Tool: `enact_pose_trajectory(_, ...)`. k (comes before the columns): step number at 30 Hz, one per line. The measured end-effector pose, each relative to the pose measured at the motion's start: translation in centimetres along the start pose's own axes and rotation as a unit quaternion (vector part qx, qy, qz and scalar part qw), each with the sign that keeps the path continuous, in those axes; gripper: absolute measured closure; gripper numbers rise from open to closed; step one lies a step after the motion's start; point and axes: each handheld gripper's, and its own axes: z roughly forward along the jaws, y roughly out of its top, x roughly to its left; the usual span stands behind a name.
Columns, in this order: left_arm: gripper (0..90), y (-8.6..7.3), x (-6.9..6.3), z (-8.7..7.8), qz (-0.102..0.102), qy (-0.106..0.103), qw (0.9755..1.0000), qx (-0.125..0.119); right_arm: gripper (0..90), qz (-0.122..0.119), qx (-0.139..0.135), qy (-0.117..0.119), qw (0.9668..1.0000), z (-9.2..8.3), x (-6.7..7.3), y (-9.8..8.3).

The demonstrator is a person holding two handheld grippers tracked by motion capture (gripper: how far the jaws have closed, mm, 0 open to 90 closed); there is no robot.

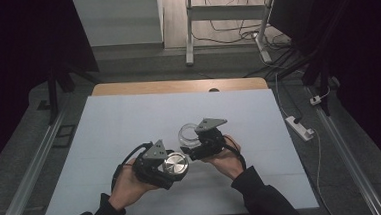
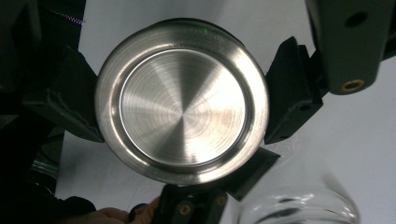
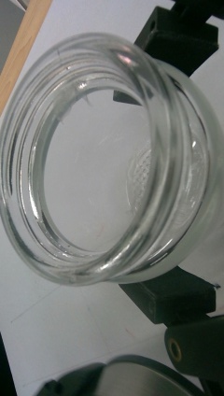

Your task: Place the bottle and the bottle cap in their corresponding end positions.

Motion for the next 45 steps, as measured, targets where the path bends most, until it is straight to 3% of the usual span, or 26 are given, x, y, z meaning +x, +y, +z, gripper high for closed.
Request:
enact_pose_trajectory(10, 19.1, -0.7, -0.2, 1.6, 0.006, -0.005, 0.9999, 0.006, 15.0, 0.005, 0.001, -0.007, 1.0000, 1.1, -0.8, 0.5)
enact_pose_trajectory(25, 19.1, -1.9, 0.1, 4.6, 0.017, 0.005, 0.9996, 0.024, 15.0, 0.007, 0.004, -0.023, 0.9997, 3.1, -2.2, 1.1)
enact_pose_trajectory(45, 19.0, -2.5, 1.2, 7.6, 0.007, 0.021, 0.9991, 0.036, 15.1, 0.018, 0.011, -0.045, 0.9988, 5.6, -4.0, 1.3)
